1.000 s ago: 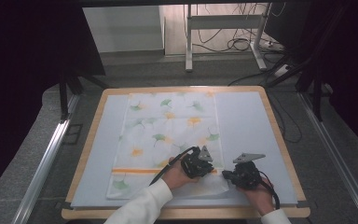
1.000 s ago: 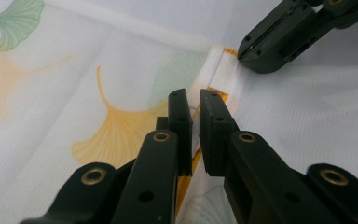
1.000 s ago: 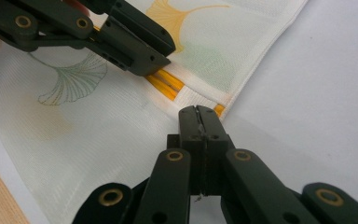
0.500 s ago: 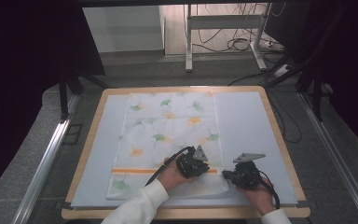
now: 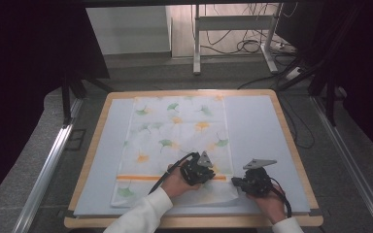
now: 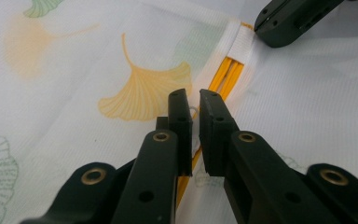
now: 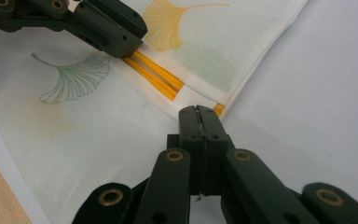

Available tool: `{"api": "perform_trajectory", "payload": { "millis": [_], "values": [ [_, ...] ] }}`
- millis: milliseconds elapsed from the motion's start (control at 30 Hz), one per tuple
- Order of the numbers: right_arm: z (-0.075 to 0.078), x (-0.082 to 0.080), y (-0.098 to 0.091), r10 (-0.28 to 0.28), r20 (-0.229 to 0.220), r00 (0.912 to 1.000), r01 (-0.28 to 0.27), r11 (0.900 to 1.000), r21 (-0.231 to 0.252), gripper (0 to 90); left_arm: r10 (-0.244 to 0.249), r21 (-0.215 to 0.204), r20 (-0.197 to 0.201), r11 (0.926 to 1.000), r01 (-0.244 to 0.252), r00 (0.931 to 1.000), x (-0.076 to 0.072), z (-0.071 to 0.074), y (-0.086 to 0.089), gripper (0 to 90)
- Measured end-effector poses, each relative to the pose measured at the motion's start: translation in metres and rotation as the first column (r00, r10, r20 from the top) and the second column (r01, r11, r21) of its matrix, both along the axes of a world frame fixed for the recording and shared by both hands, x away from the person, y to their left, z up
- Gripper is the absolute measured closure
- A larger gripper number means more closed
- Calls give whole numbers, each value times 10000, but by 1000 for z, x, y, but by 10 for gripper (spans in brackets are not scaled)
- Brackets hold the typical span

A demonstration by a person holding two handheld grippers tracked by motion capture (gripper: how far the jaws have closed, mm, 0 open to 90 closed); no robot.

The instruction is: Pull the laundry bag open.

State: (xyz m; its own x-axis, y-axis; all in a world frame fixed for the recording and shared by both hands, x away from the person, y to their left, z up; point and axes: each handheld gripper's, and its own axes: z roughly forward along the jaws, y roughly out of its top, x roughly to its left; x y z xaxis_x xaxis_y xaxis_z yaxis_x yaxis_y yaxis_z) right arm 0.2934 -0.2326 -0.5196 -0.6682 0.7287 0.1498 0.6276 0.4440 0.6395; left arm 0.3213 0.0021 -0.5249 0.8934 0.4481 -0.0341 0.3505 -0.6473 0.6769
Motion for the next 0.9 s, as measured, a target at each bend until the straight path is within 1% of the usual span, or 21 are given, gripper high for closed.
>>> {"api": "perform_trajectory", "payload": {
  "millis": [133, 367, 533, 633, 800, 900],
  "values": [
    [0, 0, 0, -13, -4, 10000, 13, 10000, -15, 894, 16, 51, -12, 10000, -16, 10000, 0, 0, 4, 848],
    [0, 0, 0, 23, 23, 10000, -23, 10000, -16, 894, 136, 4, -56, 9999, -136, 9999, 0, 0, 8, 848],
    [0, 0, 0, 27, 32, 10000, -26, 10000, -25, 894, 155, 76, -76, 9999, -155, 9999, -1, 0, 11, 848],
    [0, 0, 0, 29, 3, 10000, -29, 10000, 13, 894, 206, -116, -205, 9997, -208, 9996, -1, -1, 13, 848],
    [0, 0, 0, 36, 9, 10000, -36, 10000, -11, 894, 154, 15, -102, 9999, -154, 9998, -2, -1, 13, 855],
    [0, 0, 0, 36, 6, 10000, -36, 10000, -5, 894, 175, -58, -108, 9998, -176, 9998, -2, -2, 14, 857]
  ]
}}
